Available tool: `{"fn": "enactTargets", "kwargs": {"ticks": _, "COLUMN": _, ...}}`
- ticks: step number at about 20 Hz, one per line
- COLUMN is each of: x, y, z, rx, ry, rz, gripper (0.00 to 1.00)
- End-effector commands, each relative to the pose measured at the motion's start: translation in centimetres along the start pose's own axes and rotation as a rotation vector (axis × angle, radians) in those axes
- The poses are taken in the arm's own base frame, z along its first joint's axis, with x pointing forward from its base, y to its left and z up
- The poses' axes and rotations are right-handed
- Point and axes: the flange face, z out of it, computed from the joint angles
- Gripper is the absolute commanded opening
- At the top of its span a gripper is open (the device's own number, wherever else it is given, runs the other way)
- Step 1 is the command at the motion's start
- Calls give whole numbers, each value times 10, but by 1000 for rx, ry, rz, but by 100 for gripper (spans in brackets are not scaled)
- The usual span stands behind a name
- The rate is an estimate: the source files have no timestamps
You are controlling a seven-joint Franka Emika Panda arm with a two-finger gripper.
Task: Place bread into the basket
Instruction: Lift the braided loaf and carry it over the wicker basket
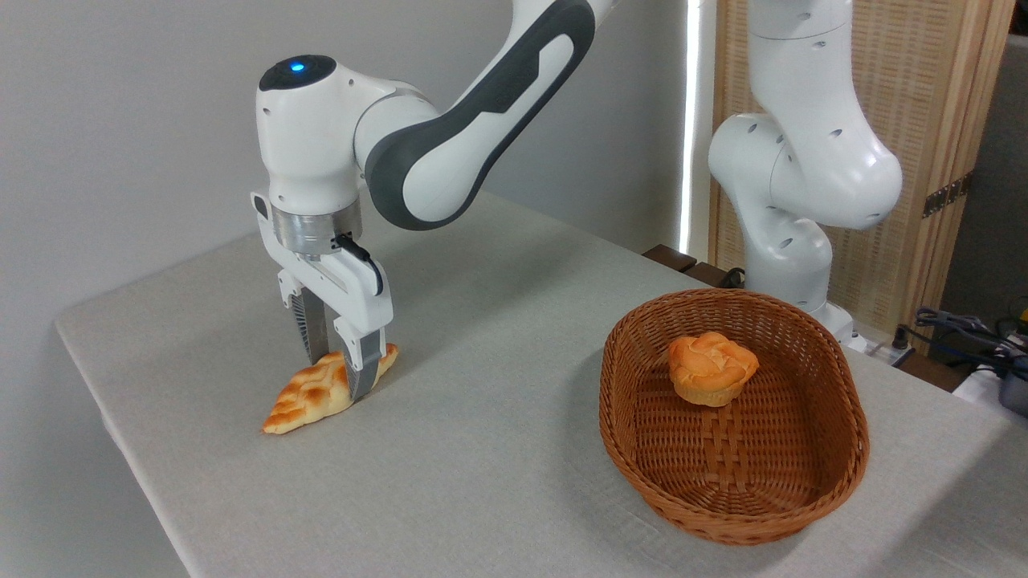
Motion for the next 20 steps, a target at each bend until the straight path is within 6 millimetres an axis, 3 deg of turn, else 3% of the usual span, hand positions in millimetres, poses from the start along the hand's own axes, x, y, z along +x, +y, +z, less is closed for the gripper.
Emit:
{"fn": "enactTargets", "kwargs": {"ticks": 1, "x": 2, "y": -1, "z": 1, "rx": 18, "ry": 12, "rz": -6, "gripper": 24}}
{"fn": "enactTargets", "kwargs": {"ticks": 6, "x": 2, "y": -1, "z": 1, "rx": 17, "ry": 10, "rz": 0, "gripper": 16}}
{"fn": "enactTargets", "kwargs": {"ticks": 10, "x": 4, "y": -3, "z": -7, "rx": 24, "ry": 22, "rz": -4, "gripper": 16}}
{"fn": "enactTargets", "kwargs": {"ticks": 15, "x": 8, "y": -21, "z": -60, "rx": 31, "ry": 8, "rz": 2, "gripper": 16}}
{"fn": "enactTargets", "kwargs": {"ticks": 17, "x": -10, "y": -29, "z": -85, "rx": 12, "ry": -61, "rz": 83, "gripper": 17}}
{"fn": "enactTargets", "kwargs": {"ticks": 20, "x": -52, "y": -48, "z": -121, "rx": -39, "ry": -151, "rz": 225, "gripper": 20}}
